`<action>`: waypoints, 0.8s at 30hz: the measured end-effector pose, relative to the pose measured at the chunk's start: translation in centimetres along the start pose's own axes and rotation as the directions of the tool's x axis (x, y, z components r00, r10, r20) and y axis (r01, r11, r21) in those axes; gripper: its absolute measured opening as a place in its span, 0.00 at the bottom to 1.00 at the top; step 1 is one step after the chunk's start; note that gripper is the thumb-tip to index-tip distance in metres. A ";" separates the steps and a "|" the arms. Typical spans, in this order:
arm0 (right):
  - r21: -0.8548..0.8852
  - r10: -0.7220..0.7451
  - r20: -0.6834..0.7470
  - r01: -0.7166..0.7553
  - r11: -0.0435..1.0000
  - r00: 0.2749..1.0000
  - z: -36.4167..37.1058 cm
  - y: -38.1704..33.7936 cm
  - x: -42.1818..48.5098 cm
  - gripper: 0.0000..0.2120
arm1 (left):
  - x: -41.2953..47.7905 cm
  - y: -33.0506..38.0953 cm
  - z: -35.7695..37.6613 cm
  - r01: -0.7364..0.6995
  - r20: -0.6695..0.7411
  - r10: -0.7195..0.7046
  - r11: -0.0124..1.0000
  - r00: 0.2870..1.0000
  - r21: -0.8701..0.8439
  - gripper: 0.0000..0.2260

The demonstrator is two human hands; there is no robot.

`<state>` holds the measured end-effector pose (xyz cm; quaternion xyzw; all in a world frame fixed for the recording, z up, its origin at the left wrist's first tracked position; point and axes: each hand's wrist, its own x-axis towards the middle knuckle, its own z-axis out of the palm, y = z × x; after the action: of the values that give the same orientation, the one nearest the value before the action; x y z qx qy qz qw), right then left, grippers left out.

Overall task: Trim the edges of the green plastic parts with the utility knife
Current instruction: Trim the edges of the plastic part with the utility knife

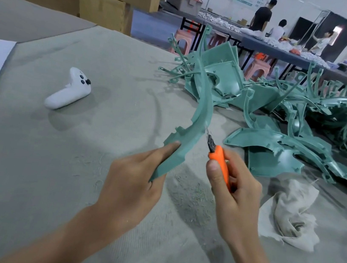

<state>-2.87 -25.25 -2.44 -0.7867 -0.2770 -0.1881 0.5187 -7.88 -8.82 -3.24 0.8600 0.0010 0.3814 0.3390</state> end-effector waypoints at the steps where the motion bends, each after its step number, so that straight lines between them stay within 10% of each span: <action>1: -0.003 0.008 -0.008 -0.008 1.000 1.000 -0.2 0.1 0.1 0.12 | 0.0 -0.1 0.0 -0.022 0.014 0.022 1.000 1.000 0.007 0.19; 13: -0.024 -0.239 0.100 0.242 0.970 0.966 0.0 -1.0 -1.1 0.12 | 1.2 -1.5 -0.4 -0.093 -0.125 0.106 0.990 0.986 0.102 0.27; 24: -0.062 -0.052 -0.017 0.051 0.997 0.999 -0.2 0.6 -0.3 0.13 | 0.8 -1.8 0.1 -0.216 -0.145 0.226 0.973 0.963 0.081 0.25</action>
<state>-2.70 -25.70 -3.00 -0.7931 -0.2862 -0.2170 0.4918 -6.75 -7.28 -3.81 0.8334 -0.0568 0.4814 0.2654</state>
